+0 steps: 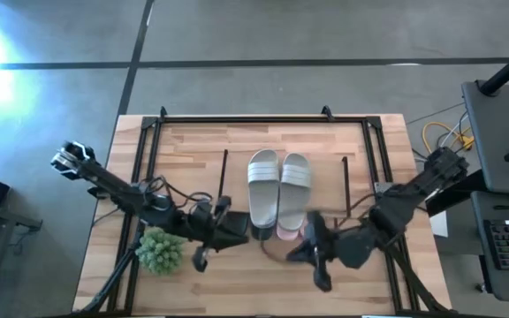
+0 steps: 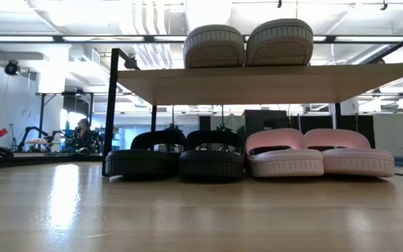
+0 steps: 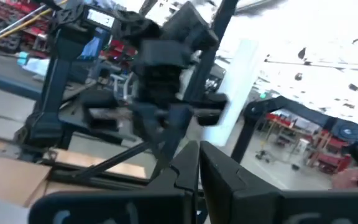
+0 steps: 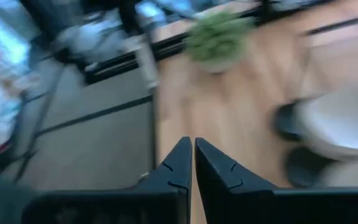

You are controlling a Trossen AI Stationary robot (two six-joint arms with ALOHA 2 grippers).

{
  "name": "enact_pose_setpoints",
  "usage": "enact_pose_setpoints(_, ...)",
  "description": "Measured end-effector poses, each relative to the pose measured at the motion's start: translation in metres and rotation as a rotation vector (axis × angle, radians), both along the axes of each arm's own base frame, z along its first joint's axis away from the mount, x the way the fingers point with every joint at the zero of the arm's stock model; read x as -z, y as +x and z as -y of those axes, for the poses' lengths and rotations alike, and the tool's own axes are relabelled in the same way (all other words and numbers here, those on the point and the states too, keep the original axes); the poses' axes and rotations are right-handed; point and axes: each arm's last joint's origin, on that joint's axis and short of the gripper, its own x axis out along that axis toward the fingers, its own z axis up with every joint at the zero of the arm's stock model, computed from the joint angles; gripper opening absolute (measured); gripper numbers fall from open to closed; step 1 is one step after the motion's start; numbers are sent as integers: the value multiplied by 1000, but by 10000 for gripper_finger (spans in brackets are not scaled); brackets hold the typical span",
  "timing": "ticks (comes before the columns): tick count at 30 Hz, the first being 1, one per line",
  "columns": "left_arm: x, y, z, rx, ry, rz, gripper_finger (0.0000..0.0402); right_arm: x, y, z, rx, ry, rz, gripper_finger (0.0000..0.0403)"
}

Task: Pick and place slides into the shelf
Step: Return to Home Position

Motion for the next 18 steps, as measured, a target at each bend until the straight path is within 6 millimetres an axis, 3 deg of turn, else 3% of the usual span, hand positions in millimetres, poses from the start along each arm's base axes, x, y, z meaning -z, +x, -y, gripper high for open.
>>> enact_pose_setpoints(3,4,9,-7,-21,13,-17,0,17,7,9,-65,9,22,13)
enact_pose_setpoints(7,1,15,-29,-27,25,1,0,18,-8,47,7,10,26,13)
enact_pose_setpoints(14,-5,15,-78,-156,49,-48,0,0,-82,106,32,0,194,13)
enact_pose_setpoints(18,-5,12,-95,-215,48,-56,0,8,-124,130,63,22,272,13)
